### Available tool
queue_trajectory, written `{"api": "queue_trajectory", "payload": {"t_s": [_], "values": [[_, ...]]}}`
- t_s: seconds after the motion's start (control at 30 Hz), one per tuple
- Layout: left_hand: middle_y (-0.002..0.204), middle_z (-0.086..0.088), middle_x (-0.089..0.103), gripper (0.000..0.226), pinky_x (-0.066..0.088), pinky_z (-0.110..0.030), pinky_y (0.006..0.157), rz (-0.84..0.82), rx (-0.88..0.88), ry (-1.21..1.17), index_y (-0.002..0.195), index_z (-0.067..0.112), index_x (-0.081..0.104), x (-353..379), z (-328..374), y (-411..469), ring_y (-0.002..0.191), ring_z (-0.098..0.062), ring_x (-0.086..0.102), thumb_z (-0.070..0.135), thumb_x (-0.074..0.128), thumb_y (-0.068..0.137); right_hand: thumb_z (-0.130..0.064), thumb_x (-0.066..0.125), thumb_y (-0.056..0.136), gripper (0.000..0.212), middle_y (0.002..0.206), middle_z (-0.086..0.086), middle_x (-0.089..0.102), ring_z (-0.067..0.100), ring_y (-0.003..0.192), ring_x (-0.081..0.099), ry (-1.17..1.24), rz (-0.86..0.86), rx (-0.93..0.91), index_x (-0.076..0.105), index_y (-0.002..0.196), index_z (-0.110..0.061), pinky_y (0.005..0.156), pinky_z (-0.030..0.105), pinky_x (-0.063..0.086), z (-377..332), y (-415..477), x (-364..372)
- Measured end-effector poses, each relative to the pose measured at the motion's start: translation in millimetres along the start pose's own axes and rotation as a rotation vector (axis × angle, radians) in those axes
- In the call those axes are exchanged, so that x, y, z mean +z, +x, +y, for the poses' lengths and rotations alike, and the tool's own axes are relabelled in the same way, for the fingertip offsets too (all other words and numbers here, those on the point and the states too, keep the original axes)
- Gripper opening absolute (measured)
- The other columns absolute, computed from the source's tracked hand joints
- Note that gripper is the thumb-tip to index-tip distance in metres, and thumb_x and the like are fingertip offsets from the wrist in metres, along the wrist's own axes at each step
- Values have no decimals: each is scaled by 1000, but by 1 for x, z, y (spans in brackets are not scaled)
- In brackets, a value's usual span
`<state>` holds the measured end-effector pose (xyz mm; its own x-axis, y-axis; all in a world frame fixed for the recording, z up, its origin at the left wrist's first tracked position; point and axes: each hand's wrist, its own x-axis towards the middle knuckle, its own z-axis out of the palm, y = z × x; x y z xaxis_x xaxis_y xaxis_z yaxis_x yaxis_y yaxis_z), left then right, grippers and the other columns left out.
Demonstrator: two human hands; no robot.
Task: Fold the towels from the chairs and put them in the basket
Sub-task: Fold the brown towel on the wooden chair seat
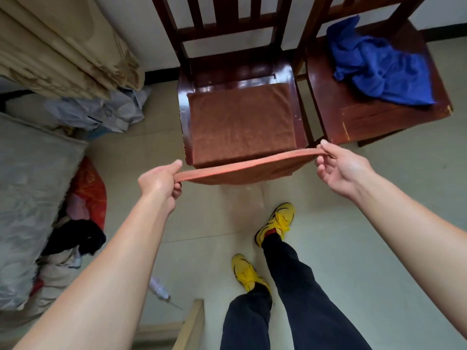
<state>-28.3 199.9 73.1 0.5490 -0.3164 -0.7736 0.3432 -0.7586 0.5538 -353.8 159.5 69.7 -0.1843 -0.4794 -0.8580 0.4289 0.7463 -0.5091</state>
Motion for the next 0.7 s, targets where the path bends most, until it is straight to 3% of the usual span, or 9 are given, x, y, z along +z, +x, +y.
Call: {"api": "queue_trajectory", "payload": {"t_s": [0.07,0.13,0.23,0.3,0.37,0.4,0.5,0.57,0.7], "values": [[45,1,52,18,35,-13,34,-97,-38,-84,73,12,56,14,25,13,30,-5,41,14,67,87,-5,56,90,7,82,7,66,12,59,67,68,-46,25,63,90,-6,47,17,47,-21,16,14],[44,2,58,16,43,-15,40,-169,-40,-156,75,9,57,29,45,27,36,-5,49,8,61,91,11,41,83,30,101,16,65,20,82,72,86,-82,48,59,104,-1,49,19,47,-37,38,27],[62,-6,58,17,45,-16,50,-176,63,-82,76,7,57,56,64,47,47,-8,50,-8,60,83,20,40,77,45,103,17,68,19,89,72,-72,-74,-10,58,111,-3,53,18,46,-54,67,48],[75,-12,56,23,43,-20,50,-109,186,161,81,5,60,73,72,63,50,-12,51,-16,61,73,10,58,82,28,93,12,71,13,72,73,-274,0,-104,62,104,-7,50,16,47,-62,87,63],[85,-12,63,26,47,-24,64,10,315,449,89,9,66,86,77,79,67,-20,58,-10,61,72,-7,67,86,7,81,8,69,7,54,68,-436,64,-180,63,88,-12,40,15,41,-68,107,75],[89,-10,66,23,48,-25,73,62,374,552,89,14,69,89,82,87,77,-22,61,-3,61,76,-15,69,86,8,77,6,68,8,51,66,-507,104,-222,63,81,-16,39,16,39,-72,118,82],[104,-13,70,15,49,-32,91,127,514,745,96,13,73,100,96,115,102,-29,63,16,62,85,-33,76,78,19,82,0,68,15,71,63,-760,223,-337,71,83,-15,65,27,53,-85,149,94],[110,-17,69,23,48,-37,94,111,597,875,103,10,72,111,105,138,108,-34,60,21,60,87,-38,75,79,22,92,-2,68,16,87,62,-890,265,-357,73,91,-20,85,28,49,-93,169,102],[112,-22,65,28,47,-42,90,46,708,1069,106,9,70,137,119,180,109,-40,57,22,55,88,-37,74,80,19,99,1,70,20,95,64,-972,295,-354,72,92,-22,86,28,49,-102,206,117]]}}
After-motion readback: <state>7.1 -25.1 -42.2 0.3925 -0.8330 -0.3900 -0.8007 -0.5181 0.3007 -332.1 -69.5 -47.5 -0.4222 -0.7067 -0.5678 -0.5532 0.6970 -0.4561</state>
